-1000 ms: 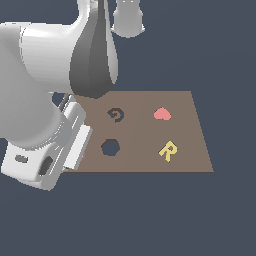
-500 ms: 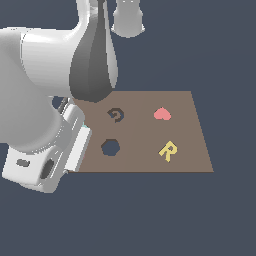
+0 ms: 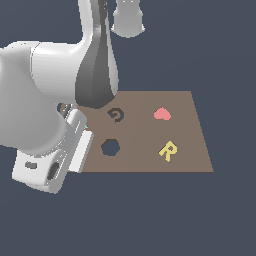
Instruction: Insert a designated object into the corresponding slot on a board.
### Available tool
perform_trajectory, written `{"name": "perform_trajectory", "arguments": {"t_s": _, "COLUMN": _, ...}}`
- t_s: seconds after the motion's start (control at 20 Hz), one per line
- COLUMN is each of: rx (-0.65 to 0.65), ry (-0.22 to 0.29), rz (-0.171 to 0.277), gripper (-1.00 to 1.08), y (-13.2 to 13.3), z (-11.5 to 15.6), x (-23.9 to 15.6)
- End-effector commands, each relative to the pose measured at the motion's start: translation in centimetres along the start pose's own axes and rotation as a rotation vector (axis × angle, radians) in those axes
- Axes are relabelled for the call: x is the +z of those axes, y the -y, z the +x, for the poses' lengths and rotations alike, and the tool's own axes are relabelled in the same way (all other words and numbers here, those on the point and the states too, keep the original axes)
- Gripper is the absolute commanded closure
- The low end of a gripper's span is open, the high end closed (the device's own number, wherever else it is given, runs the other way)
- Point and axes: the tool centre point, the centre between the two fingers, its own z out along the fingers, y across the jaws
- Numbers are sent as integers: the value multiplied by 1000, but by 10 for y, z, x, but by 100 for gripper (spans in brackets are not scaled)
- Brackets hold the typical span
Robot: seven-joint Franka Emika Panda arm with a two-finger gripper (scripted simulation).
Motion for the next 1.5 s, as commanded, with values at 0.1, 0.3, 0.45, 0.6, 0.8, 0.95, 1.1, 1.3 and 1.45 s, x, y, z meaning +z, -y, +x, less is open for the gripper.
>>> {"name": "perform_trajectory", "arguments": {"t_s": 0.1, "rx": 0, "ry": 0, "rz": 0, "gripper": 108, "y": 0, "z": 0, "x": 1}}
{"name": "perform_trajectory", "arguments": {"t_s": 0.3, "rx": 0, "ry": 0, "rz": 0, "gripper": 108, "y": 0, "z": 0, "x": 1}}
{"name": "perform_trajectory", "arguments": {"t_s": 0.45, "rx": 0, "ry": 0, "rz": 0, "gripper": 108, "y": 0, "z": 0, "x": -2}}
{"name": "perform_trajectory", "arguments": {"t_s": 0.6, "rx": 0, "ry": 0, "rz": 1, "gripper": 108, "y": 0, "z": 0, "x": -3}}
{"name": "perform_trajectory", "arguments": {"t_s": 0.8, "rx": 11, "ry": 0, "rz": 1, "gripper": 108, "y": 1, "z": 0, "x": -3}}
{"name": "perform_trajectory", "arguments": {"t_s": 0.95, "rx": 33, "ry": 0, "rz": 1, "gripper": 108, "y": 2, "z": 0, "x": -3}}
{"name": "perform_trajectory", "arguments": {"t_s": 1.1, "rx": 68, "ry": 0, "rz": 1, "gripper": 108, "y": 4, "z": 0, "x": -3}}
{"name": "perform_trajectory", "arguments": {"t_s": 1.3, "rx": 134, "ry": 0, "rz": 1, "gripper": 108, "y": 8, "z": 1, "x": -3}}
{"name": "perform_trajectory", "arguments": {"t_s": 1.45, "rx": 198, "ry": 0, "rz": 0, "gripper": 108, "y": 12, "z": 2, "x": -3}}
